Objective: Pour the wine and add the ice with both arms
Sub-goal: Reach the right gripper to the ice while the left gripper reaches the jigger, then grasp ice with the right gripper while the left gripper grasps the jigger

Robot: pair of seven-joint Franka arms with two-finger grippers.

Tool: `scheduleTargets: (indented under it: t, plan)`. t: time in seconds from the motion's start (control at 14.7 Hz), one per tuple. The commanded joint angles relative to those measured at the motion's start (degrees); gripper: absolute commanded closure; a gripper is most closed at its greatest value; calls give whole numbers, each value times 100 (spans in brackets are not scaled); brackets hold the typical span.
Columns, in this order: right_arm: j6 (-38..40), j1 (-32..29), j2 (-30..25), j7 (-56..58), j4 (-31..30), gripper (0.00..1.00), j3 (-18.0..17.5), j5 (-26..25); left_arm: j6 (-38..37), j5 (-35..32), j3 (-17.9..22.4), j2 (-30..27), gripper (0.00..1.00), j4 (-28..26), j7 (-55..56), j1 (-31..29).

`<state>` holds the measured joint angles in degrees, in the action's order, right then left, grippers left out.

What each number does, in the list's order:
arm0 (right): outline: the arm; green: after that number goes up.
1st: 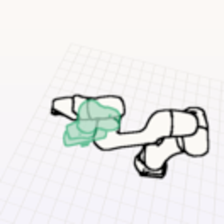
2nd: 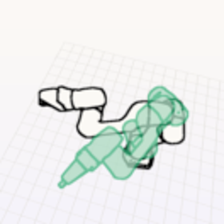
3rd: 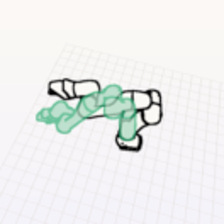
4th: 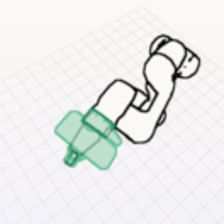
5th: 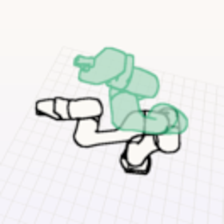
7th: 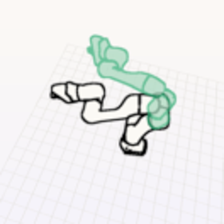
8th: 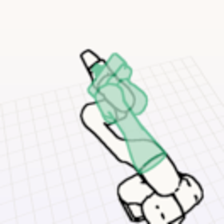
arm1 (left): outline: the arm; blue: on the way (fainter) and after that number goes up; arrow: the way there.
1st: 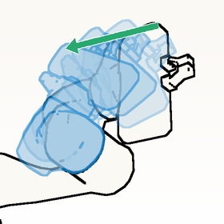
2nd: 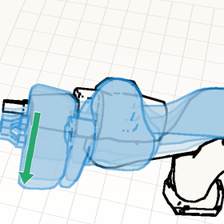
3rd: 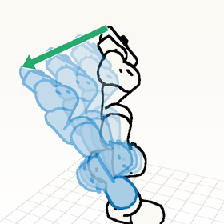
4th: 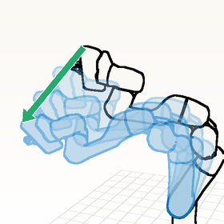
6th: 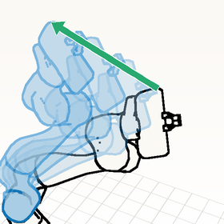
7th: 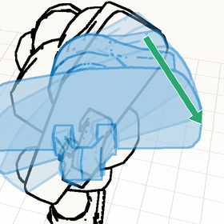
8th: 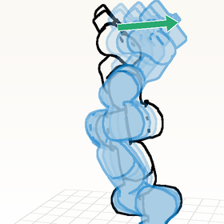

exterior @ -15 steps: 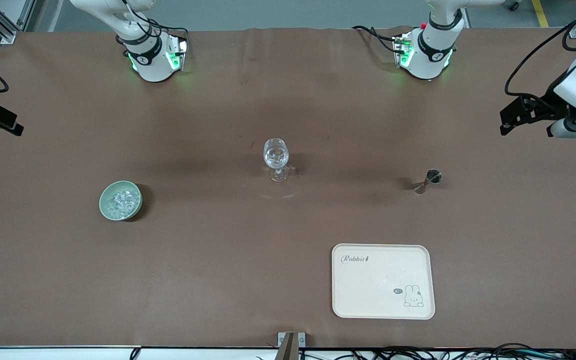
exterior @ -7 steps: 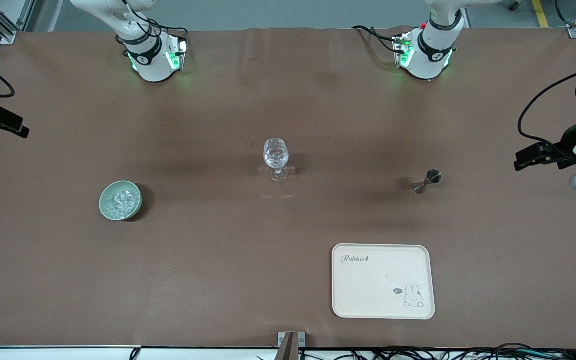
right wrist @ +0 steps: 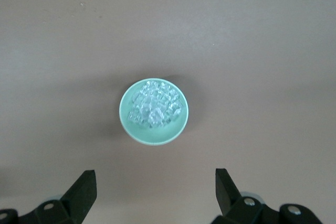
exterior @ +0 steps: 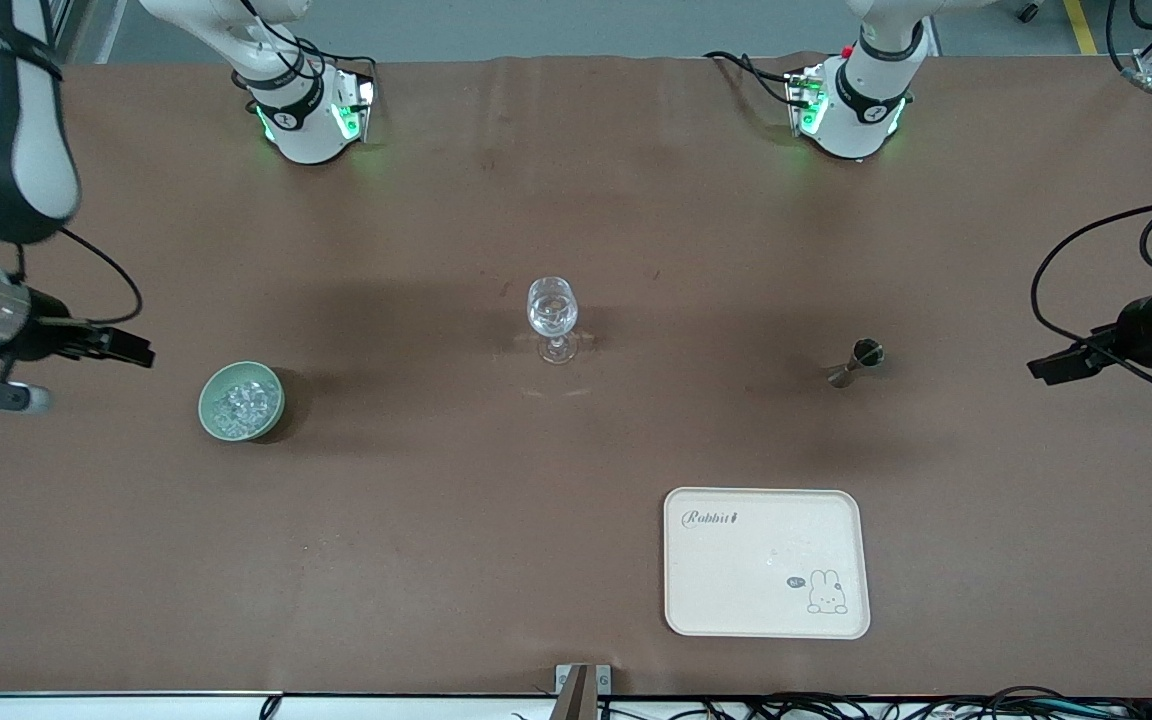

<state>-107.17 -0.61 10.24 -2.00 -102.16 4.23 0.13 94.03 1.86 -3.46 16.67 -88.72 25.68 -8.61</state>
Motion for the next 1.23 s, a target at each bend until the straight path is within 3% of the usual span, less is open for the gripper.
scheduleTargets:
  t: [0.0, 0.14, 0.48, 0.61, 0.82, 0.95, 1.16]
  plan:
    - [-627, -36, 161, 138, -488, 0, -19, 66, -77, 873, -40, 406, 0, 39, 953, -324]
    - [-1040, -18, 443, 147, -629, 0, -19, 66, -51, 1438, -40, 818, 6, 47, 1210, -519]
    - [-2217, -62, 1015, 578, -1093, 1, -19, 66, -60, 2475, -40, 1496, 6, -180, 1598, -748]
    - [-2772, -36, 1024, 578, -1480, 11, -27, 66, -34, 2880, -40, 1812, 7, -365, 1580, -800]
    - [-2835, -1, 1042, 587, -1631, 30, -106, 66, 89, 3311, -40, 1936, 9, -812, 1397, -827]
    - [-2835, 8, 1129, 587, -1640, 34, -115, 66, 255, 3627, -40, 1972, 11, -1155, 1212, -818]
    - [-2844, 26, 1130, 587, -1719, 34, -115, 66, 274, 3804, -49, 2164, 14, -1253, 957, -827]
